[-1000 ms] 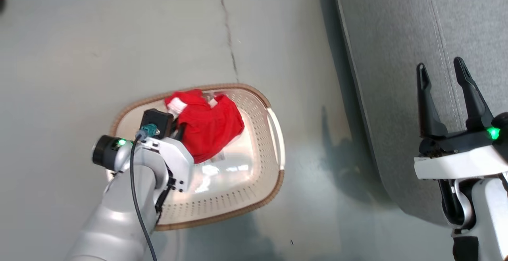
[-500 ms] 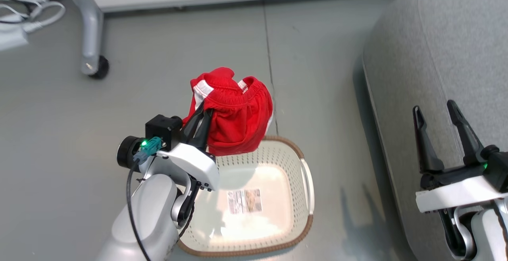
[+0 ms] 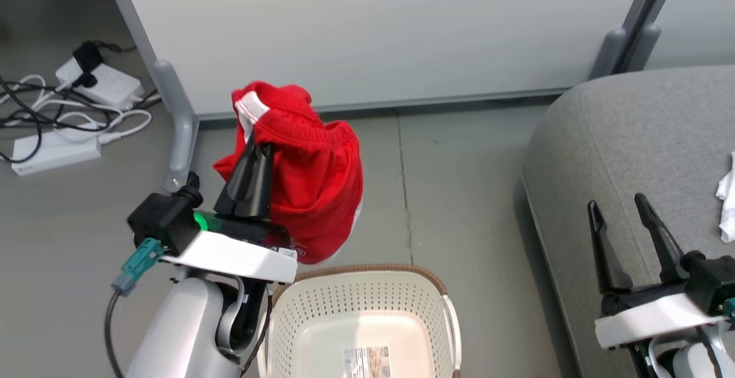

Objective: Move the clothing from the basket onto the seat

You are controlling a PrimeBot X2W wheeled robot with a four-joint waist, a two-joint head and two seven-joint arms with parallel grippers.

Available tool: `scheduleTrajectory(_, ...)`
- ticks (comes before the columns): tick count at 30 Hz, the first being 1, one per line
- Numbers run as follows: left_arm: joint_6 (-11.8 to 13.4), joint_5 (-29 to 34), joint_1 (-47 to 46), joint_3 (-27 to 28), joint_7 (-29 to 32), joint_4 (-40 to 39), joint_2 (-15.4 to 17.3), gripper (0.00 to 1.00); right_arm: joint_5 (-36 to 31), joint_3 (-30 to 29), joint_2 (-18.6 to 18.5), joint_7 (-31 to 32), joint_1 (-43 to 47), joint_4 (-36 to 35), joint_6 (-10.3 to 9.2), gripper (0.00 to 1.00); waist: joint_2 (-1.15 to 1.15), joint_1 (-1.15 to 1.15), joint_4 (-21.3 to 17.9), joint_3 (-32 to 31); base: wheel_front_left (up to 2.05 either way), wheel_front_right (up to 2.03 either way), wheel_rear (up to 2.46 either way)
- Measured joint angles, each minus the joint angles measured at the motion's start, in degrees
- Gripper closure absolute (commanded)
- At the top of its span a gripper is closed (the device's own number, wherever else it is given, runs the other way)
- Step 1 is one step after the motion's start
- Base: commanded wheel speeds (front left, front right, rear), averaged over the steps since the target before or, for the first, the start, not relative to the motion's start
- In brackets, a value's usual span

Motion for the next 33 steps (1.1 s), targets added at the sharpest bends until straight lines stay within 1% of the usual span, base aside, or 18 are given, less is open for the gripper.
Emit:
scheduleTrajectory(5,0.1,-0.2,1.2,1.6,0.0,-8.3,0.0,1.0,1.0,-0.3,1.0,0.0,1.5,-0.3,0.0,0.0,0.0,0.0,0.1,-2.4,0.0,0.0,0.0)
scheduleTrajectory(9,0.1,-0.2,1.2,1.3,0.0,-15.2,0.0,1.0,1.4,-0.7,1.5,0.0,2.4,-1.0,0.0,0.0,0.0,0.0,0.2,-2.9,0.0,0.0,0.0)
scheduleTrajectory(12,0.4,0.5,0.8,0.3,0.0,-19.6,0.0,1.0,1.5,-0.6,2.1,0.0,3.5,-1.2,0.0,0.0,0.0,0.0,0.1,-3.3,0.0,0.0,0.0)
scheduleTrajectory(13,0.4,1.8,0.5,-0.3,0.0,-20.6,0.0,1.0,1.5,-0.7,2.3,0.0,3.7,-1.1,0.0,0.0,0.0,0.0,0.1,-3.4,0.0,0.0,0.0)
scheduleTrajectory(15,0.4,3.7,-0.4,-2.3,0.0,-21.8,0.0,1.0,1.5,-0.7,2.5,0.0,3.8,-1.1,0.0,0.0,0.0,0.0,-0.1,-3.5,0.0,0.0,0.0)
scheduleTrajectory(17,0.5,3.8,-1.5,-4.4,0.0,-23.0,0.0,1.0,1.5,-0.7,2.6,0.0,3.8,-0.9,0.0,0.0,0.0,0.0,-0.3,-3.7,0.0,0.0,0.0)
scheduleTrajectory(21,0.4,3.0,-2.9,-9.5,0.0,-23.4,0.0,1.0,1.5,-0.8,2.8,0.0,3.8,-0.8,0.0,0.0,0.0,0.0,-0.7,-4.2,0.0,0.0,0.0)
scheduleTrajectory(26,-0.2,3.3,-3.0,-17.4,0.0,-18.8,0.0,1.0,1.4,-0.9,2.8,0.0,3.8,-0.8,0.0,0.0,0.0,0.0,-1.3,-4.8,0.0,0.0,0.0)
scheduleTrajectory(29,0.3,1.2,-3.0,-19.7,0.0,-17.7,-0.1,1.0,1.3,-1.0,3.1,0.0,3.7,-0.9,0.0,0.0,0.0,0.0,-2.0,-4.9,0.0,0.0,0.0)
scheduleTrajectory(33,0.9,0.0,-3.0,-20.2,0.0,-17.1,0.0,1.0,1.2,-1.0,3.1,0.0,3.7,-1.1,0.0,0.0,0.0,0.0,-2.6,-4.7,0.0,0.0,0.0)
